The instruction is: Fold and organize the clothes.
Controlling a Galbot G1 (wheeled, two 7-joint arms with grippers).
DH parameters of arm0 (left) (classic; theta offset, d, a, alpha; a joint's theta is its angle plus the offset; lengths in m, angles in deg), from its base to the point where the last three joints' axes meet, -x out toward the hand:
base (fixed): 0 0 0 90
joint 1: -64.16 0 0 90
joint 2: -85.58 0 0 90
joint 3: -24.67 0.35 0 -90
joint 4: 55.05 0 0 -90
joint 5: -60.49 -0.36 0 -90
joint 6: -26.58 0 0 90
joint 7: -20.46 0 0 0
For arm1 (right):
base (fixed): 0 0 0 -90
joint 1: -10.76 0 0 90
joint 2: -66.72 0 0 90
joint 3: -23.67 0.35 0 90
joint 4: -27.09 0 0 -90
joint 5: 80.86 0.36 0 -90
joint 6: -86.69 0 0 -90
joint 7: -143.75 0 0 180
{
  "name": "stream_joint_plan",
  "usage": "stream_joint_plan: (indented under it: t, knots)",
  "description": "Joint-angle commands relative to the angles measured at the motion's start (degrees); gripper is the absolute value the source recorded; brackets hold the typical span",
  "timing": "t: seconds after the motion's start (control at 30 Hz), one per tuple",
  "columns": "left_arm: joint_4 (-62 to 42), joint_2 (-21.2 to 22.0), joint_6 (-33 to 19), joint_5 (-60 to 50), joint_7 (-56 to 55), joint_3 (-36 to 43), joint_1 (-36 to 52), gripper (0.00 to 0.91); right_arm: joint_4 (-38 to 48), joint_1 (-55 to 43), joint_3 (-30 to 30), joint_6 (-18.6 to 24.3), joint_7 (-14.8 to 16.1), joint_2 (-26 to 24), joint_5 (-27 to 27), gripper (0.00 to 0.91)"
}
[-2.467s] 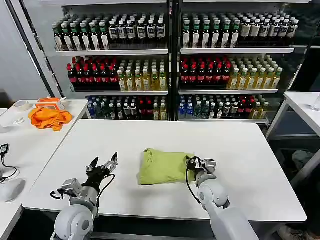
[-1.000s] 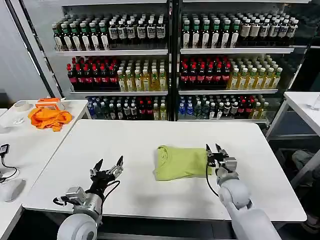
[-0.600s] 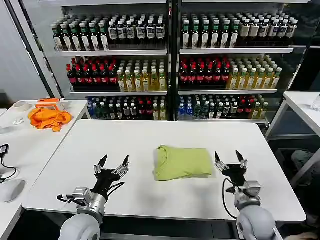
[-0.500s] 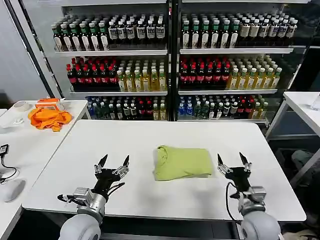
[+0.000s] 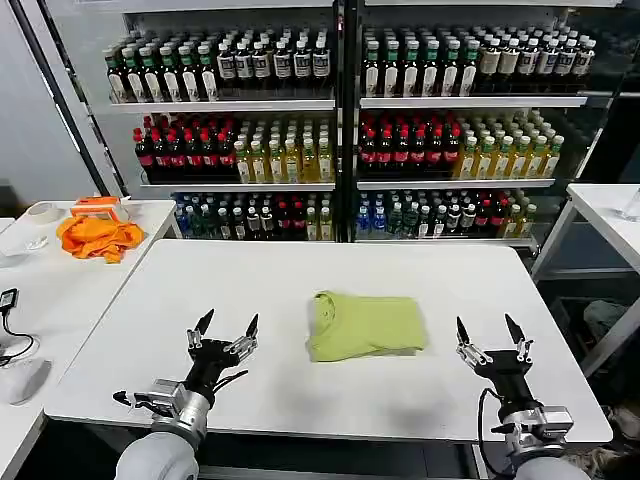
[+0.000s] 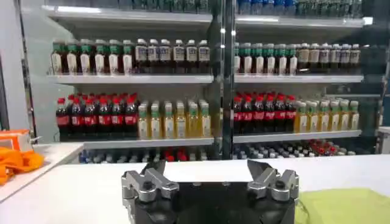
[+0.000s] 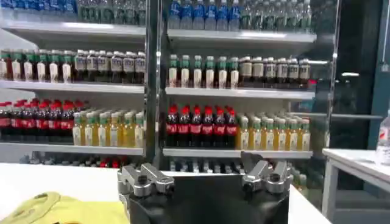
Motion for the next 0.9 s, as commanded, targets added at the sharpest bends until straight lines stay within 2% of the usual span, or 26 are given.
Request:
stream_joint_plan:
  t: [0.03,0.23,0.43,0.73,0.8,0.9]
  knots:
    - [1.9,1.6,-0.1,-1.7,0.3,-1.0,-3.2,0.907,-4.4,4.9,2.7,1.9,0.5,-0.3,0.6,0.907]
    - [3.1,1.9,-0.5,-2.6,1.0,-1.5,-4.5,0.907,-5.0,5.6,2.8,2.5,0.2,-0.2,0.3,0.907]
    - [4.5,2.5,-0.7,-3.2,1.4,-2.1,-6.2,0.907,-6.4,6.6,2.7,2.1,0.3,0.1,-3.3,0.907]
    - [5.7,2.1,-1.0,-3.1,1.6,-2.6,-7.6,0.907,-7.8,7.9,3.0,1.2,0.0,1.4,-2.8,0.907]
    - [5.7,2.1,-0.9,-3.2,1.7,-2.4,-7.7,0.907,-7.8,7.7,2.8,0.8,-1.0,1.7,-1.7,0.907]
    - [5.5,2.2,-0.9,-3.2,1.7,-2.0,-7.5,0.907,-7.0,7.4,3.0,-0.3,-1.7,1.7,-3.1,0.907]
